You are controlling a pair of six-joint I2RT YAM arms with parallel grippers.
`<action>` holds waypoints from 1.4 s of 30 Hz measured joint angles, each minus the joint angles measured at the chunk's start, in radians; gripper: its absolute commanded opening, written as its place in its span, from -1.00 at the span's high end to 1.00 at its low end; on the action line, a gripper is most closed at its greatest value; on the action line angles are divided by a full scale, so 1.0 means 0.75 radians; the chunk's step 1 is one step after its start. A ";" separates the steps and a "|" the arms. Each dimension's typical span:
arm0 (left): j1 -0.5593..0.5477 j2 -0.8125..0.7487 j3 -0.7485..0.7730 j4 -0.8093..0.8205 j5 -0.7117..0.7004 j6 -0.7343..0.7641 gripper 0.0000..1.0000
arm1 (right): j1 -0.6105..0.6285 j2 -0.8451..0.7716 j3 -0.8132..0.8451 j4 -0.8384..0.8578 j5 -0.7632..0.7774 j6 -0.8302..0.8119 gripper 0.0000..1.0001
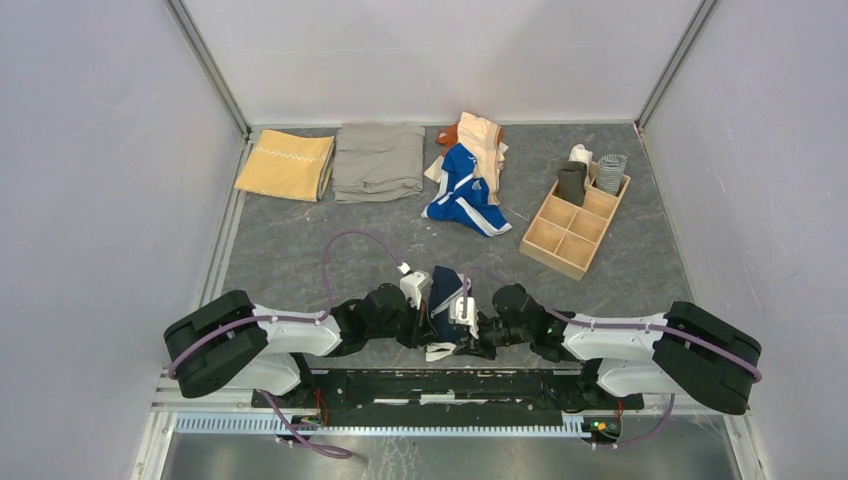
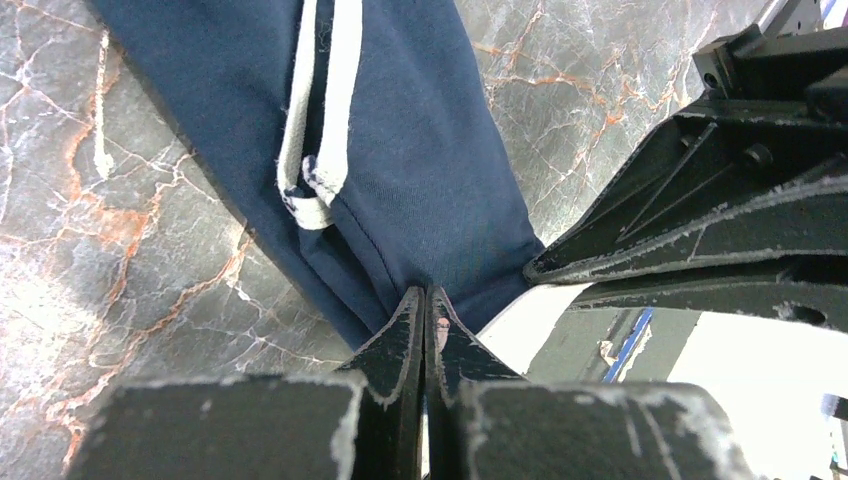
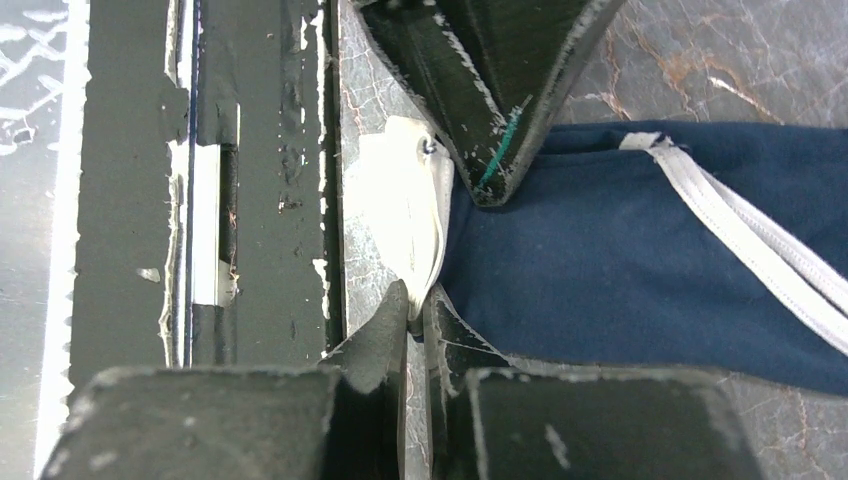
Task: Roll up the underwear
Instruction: Roll the underwear to the center of the board.
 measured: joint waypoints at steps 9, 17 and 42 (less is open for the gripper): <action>0.000 0.022 0.001 0.023 0.001 0.000 0.96 | -0.154 0.069 0.001 0.002 -0.159 0.193 1.00; 0.000 0.024 0.001 0.026 0.001 0.002 0.96 | -0.238 0.096 0.053 -0.022 -0.262 0.321 1.00; 0.000 0.007 0.020 -0.021 -0.031 0.010 0.96 | -0.455 0.393 0.253 -0.220 -0.413 0.408 1.00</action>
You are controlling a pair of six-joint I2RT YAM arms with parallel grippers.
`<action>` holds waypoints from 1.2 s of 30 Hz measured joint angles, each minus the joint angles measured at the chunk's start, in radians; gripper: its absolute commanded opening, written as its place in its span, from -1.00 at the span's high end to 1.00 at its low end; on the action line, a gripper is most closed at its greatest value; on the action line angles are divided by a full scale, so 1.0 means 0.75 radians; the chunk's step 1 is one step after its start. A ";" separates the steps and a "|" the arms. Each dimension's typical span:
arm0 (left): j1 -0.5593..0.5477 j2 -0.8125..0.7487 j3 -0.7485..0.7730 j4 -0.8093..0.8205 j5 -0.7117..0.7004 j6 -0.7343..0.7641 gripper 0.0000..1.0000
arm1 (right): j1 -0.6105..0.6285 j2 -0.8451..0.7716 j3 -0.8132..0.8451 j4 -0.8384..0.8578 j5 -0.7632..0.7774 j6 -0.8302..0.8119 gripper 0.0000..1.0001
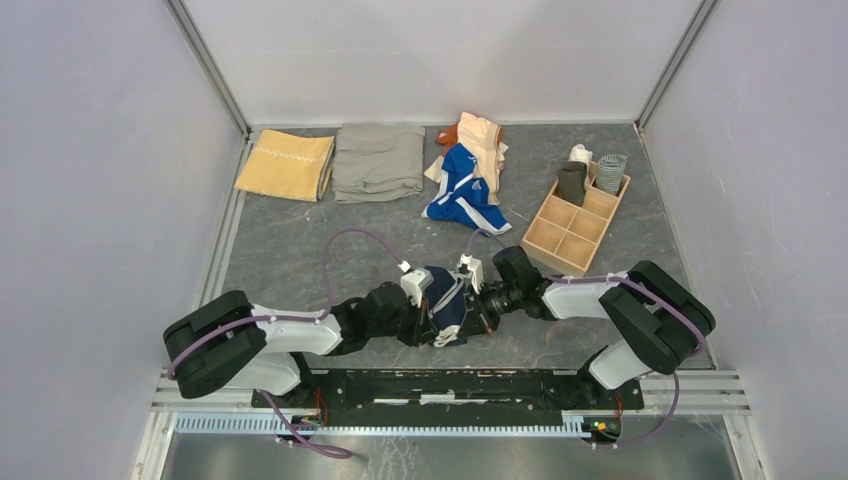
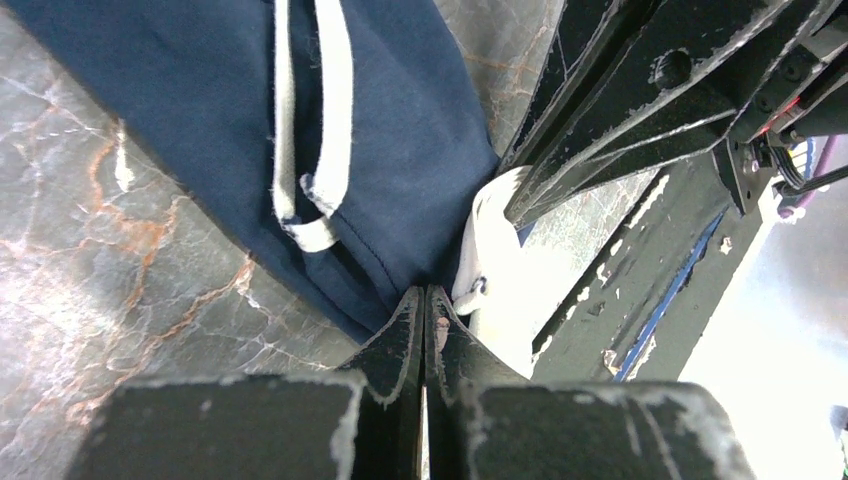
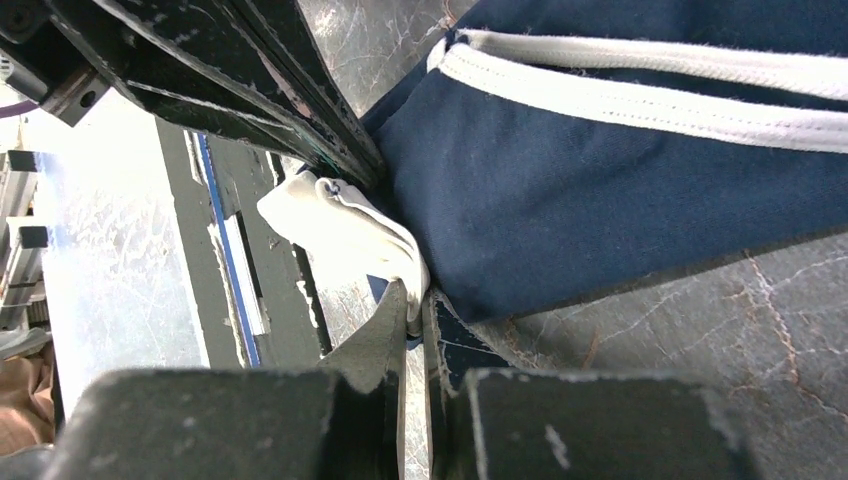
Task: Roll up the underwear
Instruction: Roll the underwear to the center of the board.
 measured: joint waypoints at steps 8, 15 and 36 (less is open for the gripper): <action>0.000 -0.281 0.022 -0.165 -0.189 0.000 0.96 | -0.033 0.040 0.008 0.003 -0.047 0.027 1.00; -0.093 -0.536 0.035 -0.204 -0.291 0.039 0.95 | -0.057 0.067 0.015 0.002 -0.077 0.065 1.00; -0.473 -0.040 0.133 -0.038 -0.486 0.221 0.96 | -0.082 0.089 0.028 -0.021 -0.100 0.091 1.00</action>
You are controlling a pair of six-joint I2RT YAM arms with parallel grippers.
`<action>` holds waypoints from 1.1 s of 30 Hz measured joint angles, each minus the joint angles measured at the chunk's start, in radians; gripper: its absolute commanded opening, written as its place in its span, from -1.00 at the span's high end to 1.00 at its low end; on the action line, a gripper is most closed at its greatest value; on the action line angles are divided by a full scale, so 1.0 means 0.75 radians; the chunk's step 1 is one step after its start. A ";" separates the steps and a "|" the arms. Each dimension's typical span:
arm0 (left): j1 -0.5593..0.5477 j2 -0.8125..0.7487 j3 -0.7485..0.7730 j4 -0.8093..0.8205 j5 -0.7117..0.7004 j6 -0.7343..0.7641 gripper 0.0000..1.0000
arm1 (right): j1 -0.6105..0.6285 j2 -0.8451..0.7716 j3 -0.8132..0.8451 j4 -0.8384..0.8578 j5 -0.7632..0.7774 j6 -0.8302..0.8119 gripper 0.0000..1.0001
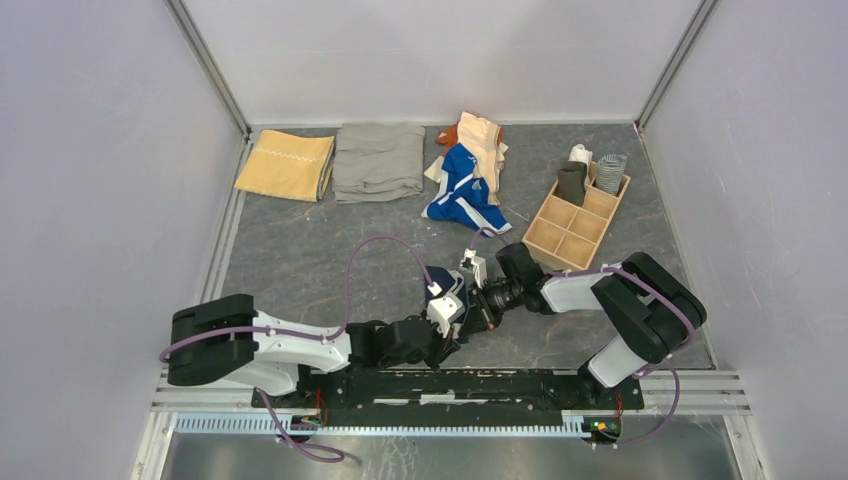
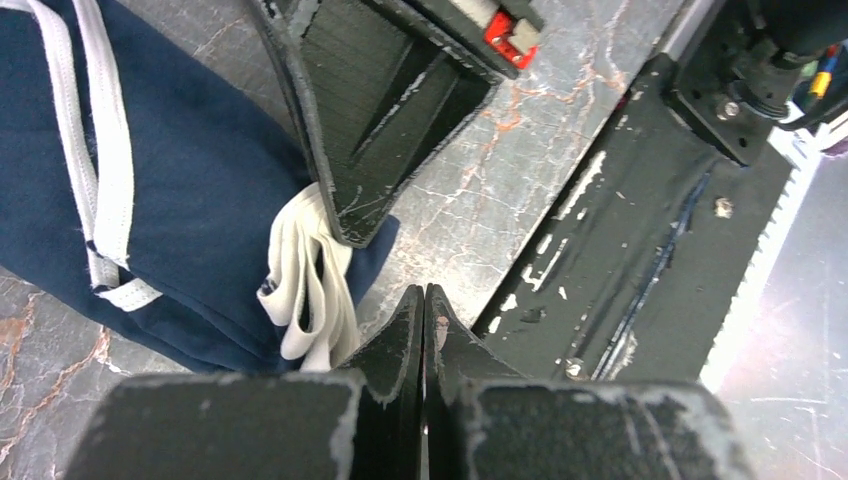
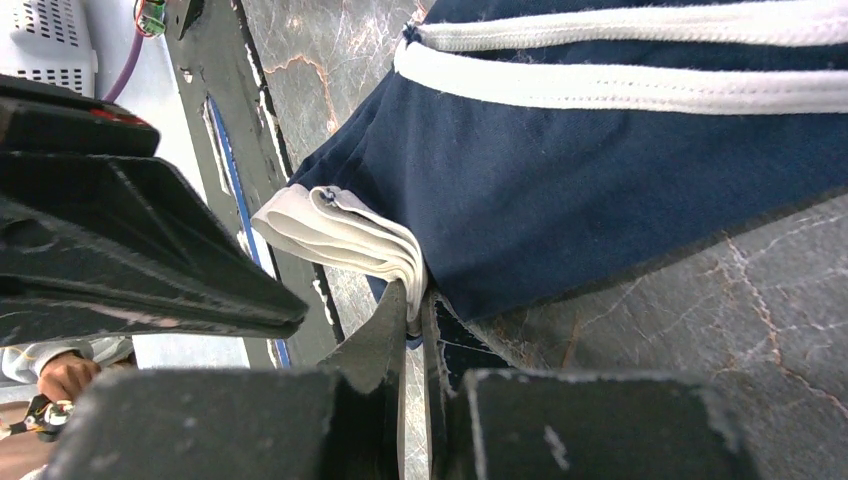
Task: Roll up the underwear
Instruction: Roll the underwear to the center of the board.
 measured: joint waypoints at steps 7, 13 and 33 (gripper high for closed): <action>0.057 0.098 0.000 0.058 -0.015 0.000 0.96 | -0.001 0.004 0.005 -0.008 -0.003 -0.004 1.00; 0.099 0.103 -0.001 0.082 -0.025 0.001 0.96 | -0.005 0.011 0.006 -0.008 -0.012 -0.012 1.00; 0.158 0.102 -0.096 0.175 -0.025 -0.001 0.96 | -0.007 0.012 0.009 -0.015 -0.017 -0.023 0.67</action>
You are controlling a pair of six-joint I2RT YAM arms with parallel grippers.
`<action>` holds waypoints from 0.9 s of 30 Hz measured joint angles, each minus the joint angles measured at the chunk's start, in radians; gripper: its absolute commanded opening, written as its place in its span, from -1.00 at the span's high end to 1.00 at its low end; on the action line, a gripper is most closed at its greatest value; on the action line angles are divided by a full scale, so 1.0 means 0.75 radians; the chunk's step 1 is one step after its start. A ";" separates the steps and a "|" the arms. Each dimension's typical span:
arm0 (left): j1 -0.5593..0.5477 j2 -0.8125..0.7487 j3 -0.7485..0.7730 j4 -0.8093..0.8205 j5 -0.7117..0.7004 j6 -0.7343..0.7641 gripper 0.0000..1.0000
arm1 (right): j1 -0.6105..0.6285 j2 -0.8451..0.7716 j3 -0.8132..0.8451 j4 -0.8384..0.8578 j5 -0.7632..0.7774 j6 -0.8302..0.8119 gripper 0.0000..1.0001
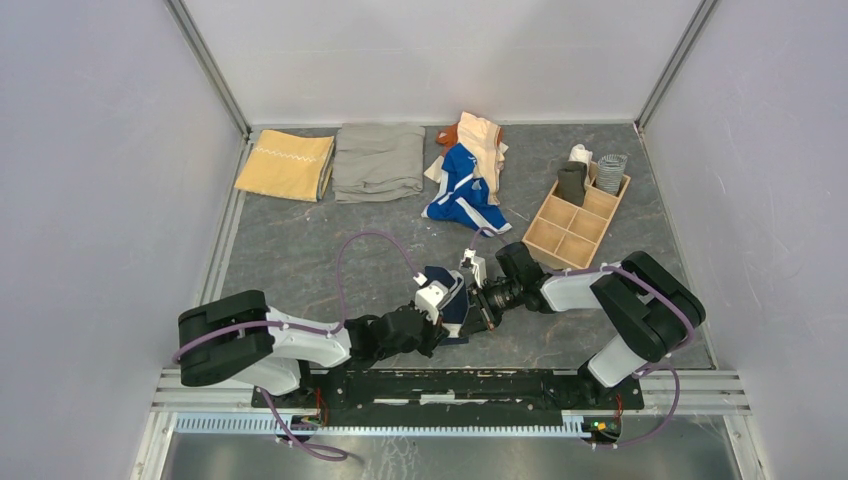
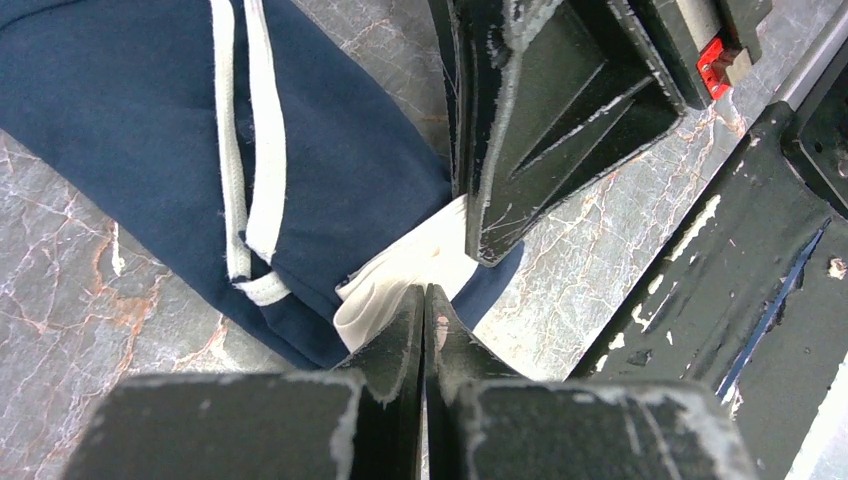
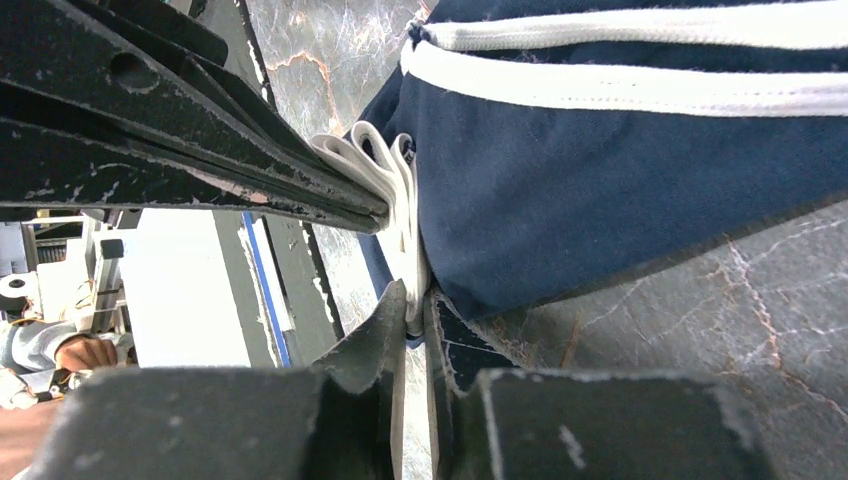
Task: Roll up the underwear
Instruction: Roll the underwear to the center of the board.
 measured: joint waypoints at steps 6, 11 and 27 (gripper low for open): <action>0.013 0.002 -0.032 0.056 0.004 -0.001 0.96 | 0.000 -0.045 0.000 -0.042 0.033 0.000 0.49; 0.030 0.025 -0.037 0.095 0.008 -0.001 0.96 | 0.000 -0.107 -0.001 -0.094 0.095 0.002 0.29; 0.056 0.059 -0.037 0.144 0.037 -0.001 0.96 | -0.003 -0.389 -0.001 -0.300 0.384 -0.014 0.15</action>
